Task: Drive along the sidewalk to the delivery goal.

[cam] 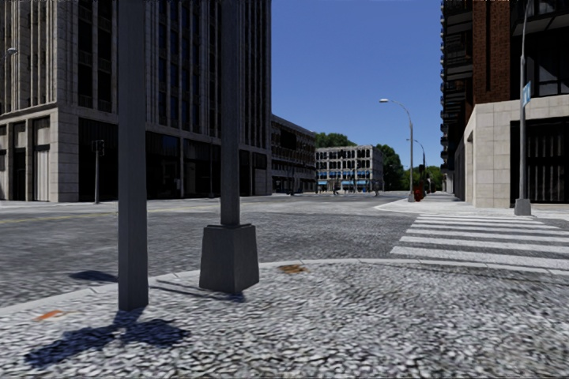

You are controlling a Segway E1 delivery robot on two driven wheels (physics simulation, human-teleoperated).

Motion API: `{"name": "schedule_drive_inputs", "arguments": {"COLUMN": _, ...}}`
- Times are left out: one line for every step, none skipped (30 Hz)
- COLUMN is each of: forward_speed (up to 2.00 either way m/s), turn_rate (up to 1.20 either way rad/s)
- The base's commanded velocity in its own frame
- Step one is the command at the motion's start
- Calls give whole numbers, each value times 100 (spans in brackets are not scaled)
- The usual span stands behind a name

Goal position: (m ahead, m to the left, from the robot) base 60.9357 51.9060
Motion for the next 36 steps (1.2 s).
{"name": "schedule_drive_inputs", "arguments": {"forward_speed": 0, "turn_rate": 0}}
{"name": "schedule_drive_inputs", "arguments": {"forward_speed": 0, "turn_rate": 0}}
{"name": "schedule_drive_inputs", "arguments": {"forward_speed": 0, "turn_rate": 0}}
{"name": "schedule_drive_inputs", "arguments": {"forward_speed": 0, "turn_rate": 0}}
{"name": "schedule_drive_inputs", "arguments": {"forward_speed": 0, "turn_rate": 0}}
{"name": "schedule_drive_inputs", "arguments": {"forward_speed": 0, "turn_rate": 0}}
{"name": "schedule_drive_inputs", "arguments": {"forward_speed": 0, "turn_rate": 0}}
{"name": "schedule_drive_inputs", "arguments": {"forward_speed": 0, "turn_rate": 0}}
{"name": "schedule_drive_inputs", "arguments": {"forward_speed": 0, "turn_rate": 0}}
{"name": "schedule_drive_inputs", "arguments": {"forward_speed": 200, "turn_rate": -7}}
{"name": "schedule_drive_inputs", "arguments": {"forward_speed": 200, "turn_rate": -35}}
{"name": "schedule_drive_inputs", "arguments": {"forward_speed": 200, "turn_rate": -35}}
{"name": "schedule_drive_inputs", "arguments": {"forward_speed": 200, "turn_rate": -52}}
{"name": "schedule_drive_inputs", "arguments": {"forward_speed": 200, "turn_rate": -57}}
{"name": "schedule_drive_inputs", "arguments": {"forward_speed": 200, "turn_rate": -58}}
{"name": "schedule_drive_inputs", "arguments": {"forward_speed": 200, "turn_rate": -59}}
{"name": "schedule_drive_inputs", "arguments": {"forward_speed": 200, "turn_rate": -59}}
{"name": "schedule_drive_inputs", "arguments": {"forward_speed": 200, "turn_rate": -59}}
{"name": "schedule_drive_inputs", "arguments": {"forward_speed": 200, "turn_rate": -59}}
{"name": "schedule_drive_inputs", "arguments": {"forward_speed": 200, "turn_rate": -59}}
{"name": "schedule_drive_inputs", "arguments": {"forward_speed": 200, "turn_rate": -59}}
{"name": "schedule_drive_inputs", "arguments": {"forward_speed": 200, "turn_rate": -59}}
{"name": "schedule_drive_inputs", "arguments": {"forward_speed": 200, "turn_rate": -59}}
{"name": "schedule_drive_inputs", "arguments": {"forward_speed": 200, "turn_rate": -59}}
{"name": "schedule_drive_inputs", "arguments": {"forward_speed": 200, "turn_rate": -59}}
{"name": "schedule_drive_inputs", "arguments": {"forward_speed": 200, "turn_rate": -59}}
{"name": "schedule_drive_inputs", "arguments": {"forward_speed": 200, "turn_rate": -59}}
{"name": "schedule_drive_inputs", "arguments": {"forward_speed": 200, "turn_rate": -59}}
{"name": "schedule_drive_inputs", "arguments": {"forward_speed": 200, "turn_rate": -59}}
{"name": "schedule_drive_inputs", "arguments": {"forward_speed": 200, "turn_rate": -59}}
{"name": "schedule_drive_inputs", "arguments": {"forward_speed": 200, "turn_rate": -59}}
{"name": "schedule_drive_inputs", "arguments": {"forward_speed": 200, "turn_rate": -59}}
{"name": "schedule_drive_inputs", "arguments": {"forward_speed": 200, "turn_rate": -59}}
{"name": "schedule_drive_inputs", "arguments": {"forward_speed": 200, "turn_rate": -59}}
{"name": "schedule_drive_inputs", "arguments": {"forward_speed": 200, "turn_rate": -59}}
{"name": "schedule_drive_inputs", "arguments": {"forward_speed": 200, "turn_rate": -59}}
